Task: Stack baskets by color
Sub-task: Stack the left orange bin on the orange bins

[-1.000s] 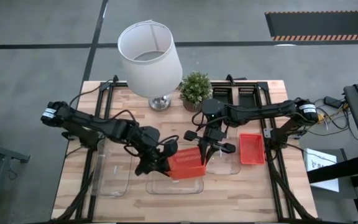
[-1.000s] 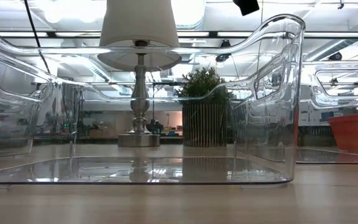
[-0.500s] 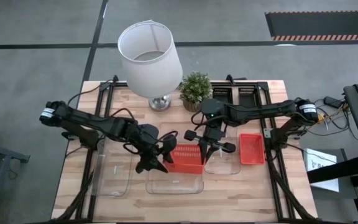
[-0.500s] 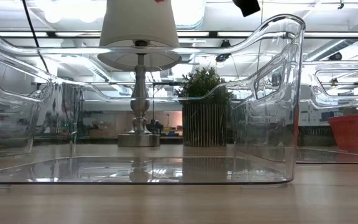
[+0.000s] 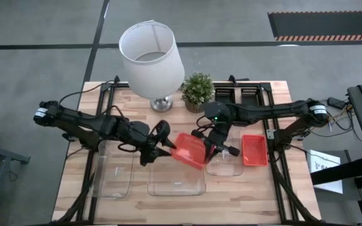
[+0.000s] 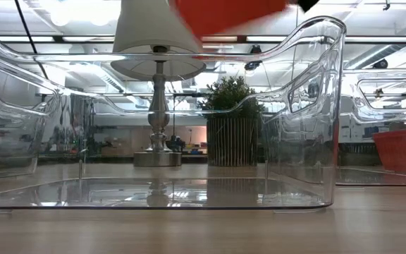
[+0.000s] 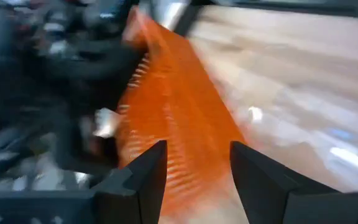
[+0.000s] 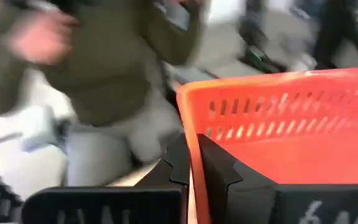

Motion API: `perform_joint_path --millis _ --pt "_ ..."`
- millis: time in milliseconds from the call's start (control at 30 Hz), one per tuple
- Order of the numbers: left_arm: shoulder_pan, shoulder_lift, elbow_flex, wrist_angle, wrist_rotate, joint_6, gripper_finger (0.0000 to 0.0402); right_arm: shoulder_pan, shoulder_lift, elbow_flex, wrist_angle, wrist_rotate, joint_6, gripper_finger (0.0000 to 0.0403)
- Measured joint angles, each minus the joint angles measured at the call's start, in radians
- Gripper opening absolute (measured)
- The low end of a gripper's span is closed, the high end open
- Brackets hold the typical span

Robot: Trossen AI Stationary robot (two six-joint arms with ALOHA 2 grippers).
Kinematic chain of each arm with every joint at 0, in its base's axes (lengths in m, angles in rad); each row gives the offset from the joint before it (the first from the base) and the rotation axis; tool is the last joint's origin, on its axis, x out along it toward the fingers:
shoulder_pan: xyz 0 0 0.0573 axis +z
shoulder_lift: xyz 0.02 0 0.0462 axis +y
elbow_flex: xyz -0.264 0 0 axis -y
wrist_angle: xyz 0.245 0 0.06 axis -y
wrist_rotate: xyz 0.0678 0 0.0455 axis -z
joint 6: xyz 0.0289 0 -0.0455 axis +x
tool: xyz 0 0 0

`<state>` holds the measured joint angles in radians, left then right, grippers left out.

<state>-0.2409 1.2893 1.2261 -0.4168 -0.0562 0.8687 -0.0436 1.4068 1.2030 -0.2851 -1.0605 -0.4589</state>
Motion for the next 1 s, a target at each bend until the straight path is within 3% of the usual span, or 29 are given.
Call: perform_joint_path --millis 233,600,833,1000 --pt "0.001 -0.022 0.0 0.057 -0.202 -0.112 0.0158 0.042 -0.156 -0.002 -0.274 0.517 0.085 0.0009" --pt "0.0 -0.03 0.0 0.103 -0.346 -0.159 0.0158 0.109 -0.374 -0.001 -0.605 0.963 0.437 0.0009" --pt "0.0 -0.031 0.0 0.14 -0.581 -0.23 0.0158 0.254 -0.413 0.002 -0.768 1.097 0.593 0.0009" --pt "0.0 -0.031 0.0 0.14 -0.658 -0.237 0.0158 0.345 -0.39 0.016 -0.903 1.14 0.718 0.0009"
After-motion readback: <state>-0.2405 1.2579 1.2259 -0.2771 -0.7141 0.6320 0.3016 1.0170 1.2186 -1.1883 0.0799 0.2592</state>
